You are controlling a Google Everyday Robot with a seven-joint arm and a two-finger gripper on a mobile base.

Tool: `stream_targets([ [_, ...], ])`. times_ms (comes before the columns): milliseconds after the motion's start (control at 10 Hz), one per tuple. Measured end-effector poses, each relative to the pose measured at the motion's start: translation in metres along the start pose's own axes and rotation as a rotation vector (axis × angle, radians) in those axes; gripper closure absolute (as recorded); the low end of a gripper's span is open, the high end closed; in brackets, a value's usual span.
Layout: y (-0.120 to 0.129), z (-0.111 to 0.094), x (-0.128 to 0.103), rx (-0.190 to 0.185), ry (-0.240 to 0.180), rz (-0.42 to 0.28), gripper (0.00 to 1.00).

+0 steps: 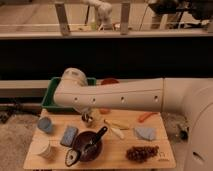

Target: Place brush in tray

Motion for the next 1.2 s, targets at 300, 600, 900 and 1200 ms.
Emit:
stream_targets([
  [300, 0.001, 0.000, -0.004, 0.026, 0.008, -0.013, 0.20],
  [600, -0.019, -0.003, -0.020, 0.047, 0.017, -0.036, 0.20],
  [900, -0.011, 0.001, -0.012, 0.077, 0.031, -0.034, 0.20],
  [1200, -0.021, 0.003, -0.012, 0.102, 0.043, -0.033, 0.20],
])
